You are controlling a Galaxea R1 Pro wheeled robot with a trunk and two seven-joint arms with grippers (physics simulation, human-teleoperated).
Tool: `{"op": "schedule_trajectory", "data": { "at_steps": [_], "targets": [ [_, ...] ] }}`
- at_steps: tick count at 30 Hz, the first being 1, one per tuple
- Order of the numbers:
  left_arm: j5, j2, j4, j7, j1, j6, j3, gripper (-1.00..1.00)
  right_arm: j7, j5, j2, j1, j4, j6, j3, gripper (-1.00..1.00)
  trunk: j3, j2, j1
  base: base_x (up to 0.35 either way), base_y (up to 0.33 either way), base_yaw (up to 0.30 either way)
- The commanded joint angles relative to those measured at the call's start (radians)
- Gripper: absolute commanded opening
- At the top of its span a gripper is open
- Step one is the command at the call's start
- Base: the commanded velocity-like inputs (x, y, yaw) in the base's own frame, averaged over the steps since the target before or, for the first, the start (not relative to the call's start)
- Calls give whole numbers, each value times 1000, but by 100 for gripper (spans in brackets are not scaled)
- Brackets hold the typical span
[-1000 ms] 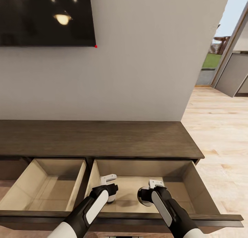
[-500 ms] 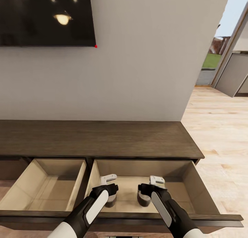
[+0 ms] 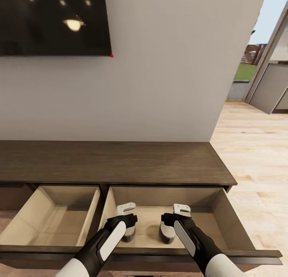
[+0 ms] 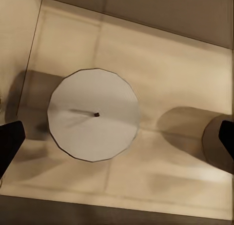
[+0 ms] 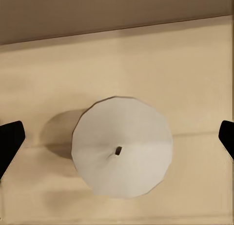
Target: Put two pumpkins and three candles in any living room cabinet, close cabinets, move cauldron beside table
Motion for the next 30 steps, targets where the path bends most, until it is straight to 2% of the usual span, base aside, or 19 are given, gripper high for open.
{"op": "schedule_trajectory", "data": {
  "at_steps": [1, 12, 18, 30],
  "targets": [
    [8, 0, -1, 9, -1, 1, -3, 100, -10, -11, -1, -1, -1, 2, 4, 100, 3, 0, -1, 0, 0, 0],
    [12, 3, -26, 14, -1, 3, 1, 100, -9, -12, 0, -1, -1, 2, 4, 100, 46, 2, -6, 0, 0, 0],
    [19, 4, -58, 17, -1, 63, 10, 100, -9, -12, 1, -1, -2, 2, 4, 100, 69, 4, -8, 0, 0, 0],
    [21, 3, -75, 19, -2, 76, 14, 100, -9, -12, 0, -1, -2, 3, 4, 100, 115, 7, -14, -52, 14, 0]
  ]
}}
